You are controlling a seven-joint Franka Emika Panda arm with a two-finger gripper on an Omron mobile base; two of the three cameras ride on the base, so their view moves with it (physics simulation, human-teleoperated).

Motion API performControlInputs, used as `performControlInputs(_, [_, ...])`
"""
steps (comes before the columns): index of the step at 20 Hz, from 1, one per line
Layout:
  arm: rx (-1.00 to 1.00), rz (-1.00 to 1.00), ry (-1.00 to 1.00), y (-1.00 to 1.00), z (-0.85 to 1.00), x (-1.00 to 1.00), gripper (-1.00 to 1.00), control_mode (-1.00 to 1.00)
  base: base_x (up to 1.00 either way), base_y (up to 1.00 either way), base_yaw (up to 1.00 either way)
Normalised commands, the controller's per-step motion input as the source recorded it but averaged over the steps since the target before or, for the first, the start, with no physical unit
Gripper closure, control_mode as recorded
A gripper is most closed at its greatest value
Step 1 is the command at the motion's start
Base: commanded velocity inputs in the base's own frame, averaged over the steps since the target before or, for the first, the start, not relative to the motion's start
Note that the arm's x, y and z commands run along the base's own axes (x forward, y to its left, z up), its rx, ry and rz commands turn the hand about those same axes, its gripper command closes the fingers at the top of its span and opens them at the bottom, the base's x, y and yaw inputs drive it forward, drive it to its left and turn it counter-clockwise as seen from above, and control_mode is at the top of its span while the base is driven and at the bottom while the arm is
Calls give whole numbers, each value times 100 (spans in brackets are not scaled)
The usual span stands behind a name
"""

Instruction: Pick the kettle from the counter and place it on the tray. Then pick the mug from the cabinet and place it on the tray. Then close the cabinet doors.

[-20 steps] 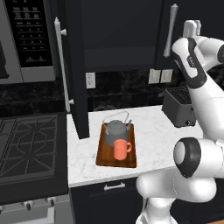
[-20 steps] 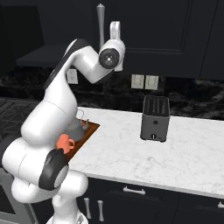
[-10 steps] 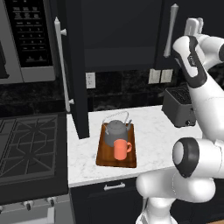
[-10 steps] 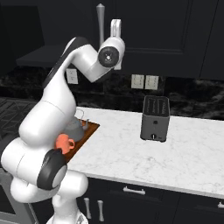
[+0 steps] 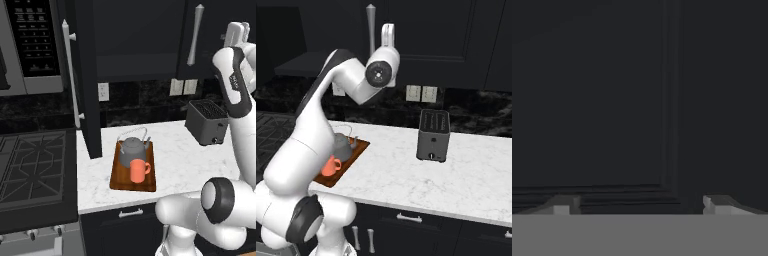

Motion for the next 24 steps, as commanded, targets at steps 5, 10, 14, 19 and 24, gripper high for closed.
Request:
performControlInputs(5, [-16, 0, 8, 17, 29, -99, -100, -100, 0, 0, 0])
performControlInputs(10, [-18, 2, 11, 20, -8, -49, -100, -100, 0, 0, 0])
performControlInputs(14, [-8, 7, 0, 20, -9, -31, -100, -100, 0, 0, 0])
performControlInputs(19, [-5, 9, -4, 33, -3, -67, -100, -100, 0, 0, 0])
performControlInputs(24, [-5, 0, 0, 73, -1, -54, -100, -100, 0, 0, 0])
